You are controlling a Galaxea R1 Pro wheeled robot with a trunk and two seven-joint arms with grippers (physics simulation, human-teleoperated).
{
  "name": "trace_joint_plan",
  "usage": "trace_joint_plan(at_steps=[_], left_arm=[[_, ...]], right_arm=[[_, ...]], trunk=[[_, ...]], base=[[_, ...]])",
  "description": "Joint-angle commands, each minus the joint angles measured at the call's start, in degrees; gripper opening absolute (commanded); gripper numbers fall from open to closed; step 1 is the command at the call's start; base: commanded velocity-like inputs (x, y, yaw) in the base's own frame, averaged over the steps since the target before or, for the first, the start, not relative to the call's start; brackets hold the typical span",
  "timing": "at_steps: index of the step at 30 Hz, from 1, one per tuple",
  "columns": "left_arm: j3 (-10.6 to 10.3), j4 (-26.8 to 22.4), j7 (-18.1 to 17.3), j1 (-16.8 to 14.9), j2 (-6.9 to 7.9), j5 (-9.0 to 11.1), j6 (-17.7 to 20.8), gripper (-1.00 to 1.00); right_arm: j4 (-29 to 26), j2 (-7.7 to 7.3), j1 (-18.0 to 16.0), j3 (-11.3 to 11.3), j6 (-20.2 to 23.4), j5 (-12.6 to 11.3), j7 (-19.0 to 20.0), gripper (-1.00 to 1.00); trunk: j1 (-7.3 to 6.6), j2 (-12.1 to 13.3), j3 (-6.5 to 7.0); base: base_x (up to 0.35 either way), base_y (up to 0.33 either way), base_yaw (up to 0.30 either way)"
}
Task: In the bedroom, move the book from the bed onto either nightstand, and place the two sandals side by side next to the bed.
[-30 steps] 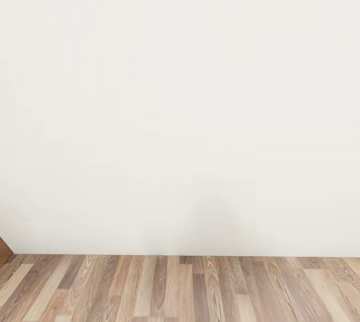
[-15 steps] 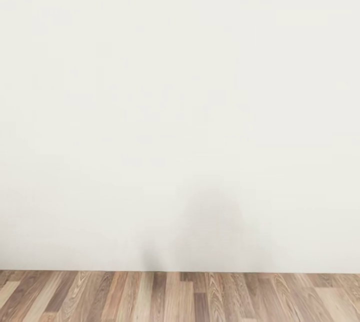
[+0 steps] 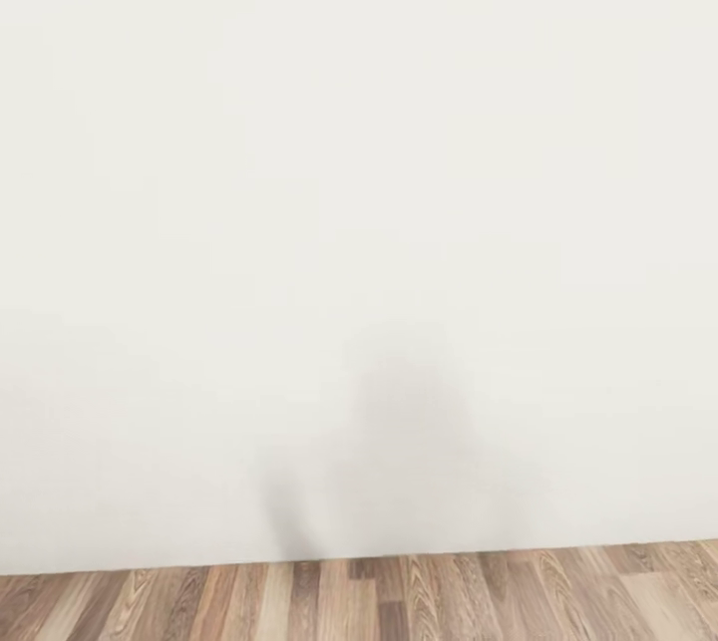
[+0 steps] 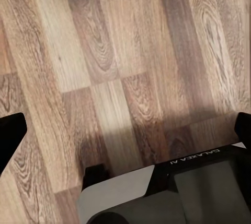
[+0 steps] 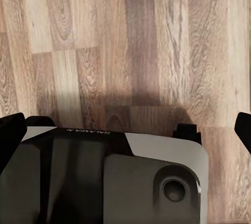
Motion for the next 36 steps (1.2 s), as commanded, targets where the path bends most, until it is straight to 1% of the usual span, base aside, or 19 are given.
trace_joint_plan(at_steps=[1, 7, 21, 26, 36], left_arm=[[0.49, 0.02, -0.11, -0.04, 0.01, -0.56, -0.18, 1.00], [0.49, 0.02, -0.11, -0.05, 0.01, -0.54, -0.18, 1.00], [0.49, 0.02, -0.18, -0.04, 0.01, -0.61, -0.19, 1.00], [0.49, 0.02, -0.13, -0.05, 0.01, -0.57, -0.18, 1.00], [0.49, 0.02, -0.11, -0.05, 0.01, -0.58, -0.18, 1.00]], right_arm=[[0.19, -0.03, -0.10, -0.43, -0.04, 0.06, 0.17, 1.00], [0.19, -0.08, -0.10, -0.43, -0.34, 0.10, 0.13, 1.00], [0.19, -0.09, -0.10, -0.38, -0.89, 0.38, 0.17, 1.00], [0.19, 0.01, -0.10, -0.37, -0.88, 0.46, 0.14, 1.00], [0.19, 0.00, -0.10, -0.38, -0.45, 0.33, 0.33, 1.00]], trunk=[[0.01, -0.07, -0.08], [0.01, -0.07, -0.08], [0.01, -0.07, -0.08], [0.01, -0.07, -0.08], [0.01, -0.07, -0.08]], base=[[0.007, 0.000, -0.250], [0.003, 0.000, -0.126], [0.015, 0.000, -0.009], [0.224, 0.000, 0.000], [0.318, 0.000, 0.000]])
